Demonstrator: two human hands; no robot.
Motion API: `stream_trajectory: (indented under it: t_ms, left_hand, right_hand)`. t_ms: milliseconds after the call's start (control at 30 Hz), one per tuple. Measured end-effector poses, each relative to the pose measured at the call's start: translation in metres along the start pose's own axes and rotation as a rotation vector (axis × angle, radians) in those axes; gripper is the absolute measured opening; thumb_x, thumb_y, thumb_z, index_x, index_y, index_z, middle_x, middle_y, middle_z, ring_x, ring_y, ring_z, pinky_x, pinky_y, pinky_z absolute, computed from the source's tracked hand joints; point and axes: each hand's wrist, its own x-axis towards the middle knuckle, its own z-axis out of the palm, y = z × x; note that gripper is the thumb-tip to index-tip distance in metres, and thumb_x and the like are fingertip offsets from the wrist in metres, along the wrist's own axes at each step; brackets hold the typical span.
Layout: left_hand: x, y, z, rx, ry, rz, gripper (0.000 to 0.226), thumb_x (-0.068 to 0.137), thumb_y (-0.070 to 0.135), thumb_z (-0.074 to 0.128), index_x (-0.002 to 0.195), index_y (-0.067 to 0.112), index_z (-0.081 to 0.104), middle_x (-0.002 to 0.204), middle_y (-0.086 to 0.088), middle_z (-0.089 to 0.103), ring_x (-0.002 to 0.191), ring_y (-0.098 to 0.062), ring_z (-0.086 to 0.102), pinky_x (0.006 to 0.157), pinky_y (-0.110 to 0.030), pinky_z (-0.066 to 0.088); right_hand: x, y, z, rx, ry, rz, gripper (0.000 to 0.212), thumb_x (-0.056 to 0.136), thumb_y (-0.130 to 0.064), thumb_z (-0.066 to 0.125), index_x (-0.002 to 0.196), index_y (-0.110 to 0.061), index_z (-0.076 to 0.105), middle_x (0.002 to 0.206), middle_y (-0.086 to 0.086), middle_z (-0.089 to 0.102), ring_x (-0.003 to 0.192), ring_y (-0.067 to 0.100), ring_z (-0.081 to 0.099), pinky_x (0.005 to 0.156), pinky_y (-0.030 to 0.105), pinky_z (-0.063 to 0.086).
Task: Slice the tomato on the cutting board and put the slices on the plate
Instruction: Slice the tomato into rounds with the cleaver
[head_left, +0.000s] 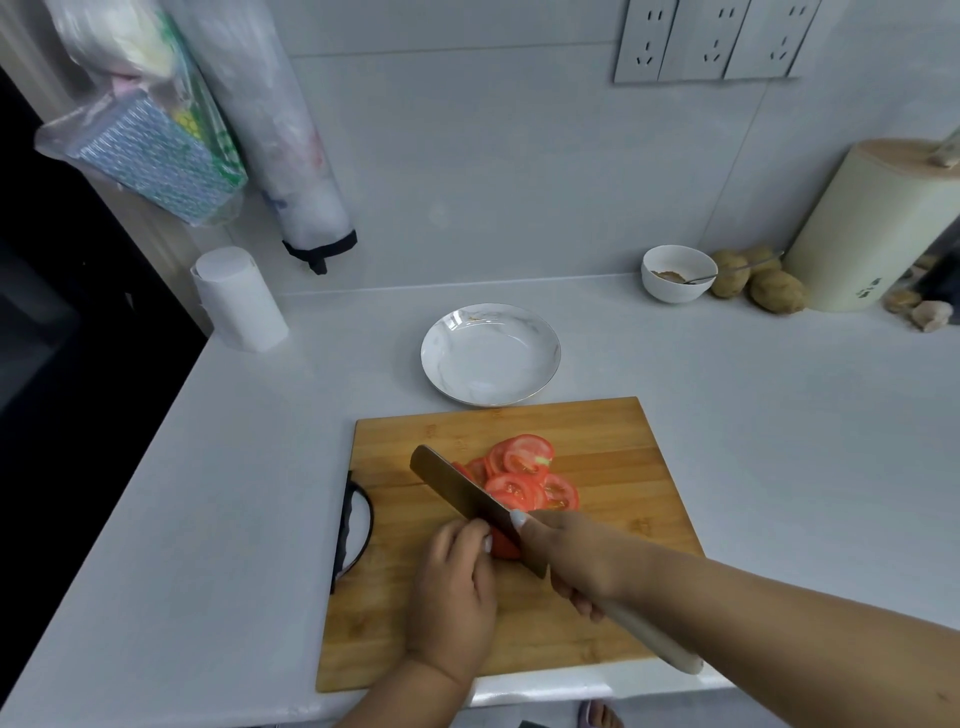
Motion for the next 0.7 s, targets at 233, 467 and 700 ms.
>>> stream_trajectory:
  t_ms: [233,467,700]
  left_hand:
    - [-0.005,-0.002,-0.002,0.049,-0.004,0.043,0.025,0.088,0.027,0.043,0.097,0.018,0.065,0.097,-0.002,0.066,0.086,-0.009,0.055,0.068,-0.013,0.042]
    - [-0.006,-0.004,0.001,0.070,-0.062,0.047,0.029,0.090,0.028,0.041,0.101,0.016,0.065,0.101,-0.003,0.065,0.086,-0.015,0.061,0.067,-0.023,0.051]
    - [-0.004,-0.003,0.001,0.051,-0.068,0.027,0.029,0.088,0.027,0.041,0.100,0.016,0.064,0.100,-0.004,0.065,0.084,-0.016,0.061,0.067,-0.023,0.051]
  right_hand:
    - [0.000,-0.003,-0.002,0.045,-0.013,0.055,0.062,0.097,-0.060,0.025,0.118,-0.008,0.052,0.065,0.005,0.050,0.043,0.014,0.045,0.046,0.026,0.044]
    - [-0.004,-0.009,-0.003,0.043,0.000,0.075,0.049,0.099,-0.056,0.026,0.093,-0.013,0.051,0.064,0.006,0.049,0.041,0.014,0.044,0.045,0.024,0.042]
    - [-0.027,-0.008,-0.016,-0.007,0.037,0.086,0.060,0.098,-0.058,0.026,0.105,-0.007,0.056,0.062,0.004,0.051,0.043,0.014,0.046,0.049,0.026,0.046]
